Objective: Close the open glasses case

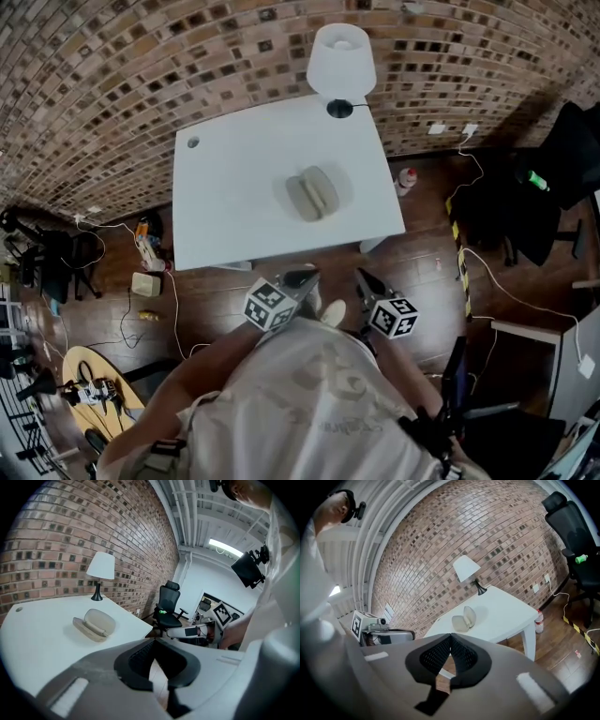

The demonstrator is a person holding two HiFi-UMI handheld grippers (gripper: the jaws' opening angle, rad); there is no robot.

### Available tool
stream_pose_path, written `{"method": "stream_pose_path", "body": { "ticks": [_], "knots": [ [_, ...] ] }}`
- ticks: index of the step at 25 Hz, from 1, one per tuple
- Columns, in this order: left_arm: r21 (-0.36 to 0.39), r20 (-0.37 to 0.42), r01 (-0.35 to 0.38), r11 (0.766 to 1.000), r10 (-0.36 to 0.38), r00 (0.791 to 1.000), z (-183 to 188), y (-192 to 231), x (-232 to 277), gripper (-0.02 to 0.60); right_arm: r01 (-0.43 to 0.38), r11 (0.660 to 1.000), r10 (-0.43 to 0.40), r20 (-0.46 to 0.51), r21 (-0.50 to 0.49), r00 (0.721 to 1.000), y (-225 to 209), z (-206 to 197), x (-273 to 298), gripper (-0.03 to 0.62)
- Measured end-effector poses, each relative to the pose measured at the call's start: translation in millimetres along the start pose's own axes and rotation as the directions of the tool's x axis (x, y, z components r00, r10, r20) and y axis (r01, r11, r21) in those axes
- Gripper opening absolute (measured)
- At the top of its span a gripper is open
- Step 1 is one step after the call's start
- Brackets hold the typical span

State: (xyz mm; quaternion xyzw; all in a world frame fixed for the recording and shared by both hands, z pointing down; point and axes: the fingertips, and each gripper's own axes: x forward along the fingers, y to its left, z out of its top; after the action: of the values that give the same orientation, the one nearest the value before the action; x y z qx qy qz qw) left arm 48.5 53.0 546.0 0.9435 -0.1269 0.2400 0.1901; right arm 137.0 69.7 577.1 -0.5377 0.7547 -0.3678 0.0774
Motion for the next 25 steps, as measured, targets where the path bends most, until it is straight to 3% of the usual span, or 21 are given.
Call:
{"method": "stream_pose_path", "body": {
  "ticks": [6, 15, 25],
  "knots": [
    [-0.003, -0.003, 0.013, 1.0, -0.013, 1.0, 5.9, 24.3, 12.9, 0.006, 0.029, 0.999, -0.03, -0.036, -0.034, 0.999, -7.7, 2.6, 18.3, 0.008],
    [-0.021, 0.051, 0.036, 0.999, -0.035, 0.998, 45.1, 84.0, 37.5, 0.006, 0.049, 0.993, -0.059, -0.094, -0.106, 0.994, -22.7, 48.5, 65.6, 0.008],
    [-0.074, 0.059, 0.028, 0.997, -0.024, 0.998, 45.5, 152.3, 39.7, 0.006, 0.035, 0.983, -0.067, -0.173, -0.18, 0.983, -17.7, 67.1, 135.0, 0.008]
  ]
}}
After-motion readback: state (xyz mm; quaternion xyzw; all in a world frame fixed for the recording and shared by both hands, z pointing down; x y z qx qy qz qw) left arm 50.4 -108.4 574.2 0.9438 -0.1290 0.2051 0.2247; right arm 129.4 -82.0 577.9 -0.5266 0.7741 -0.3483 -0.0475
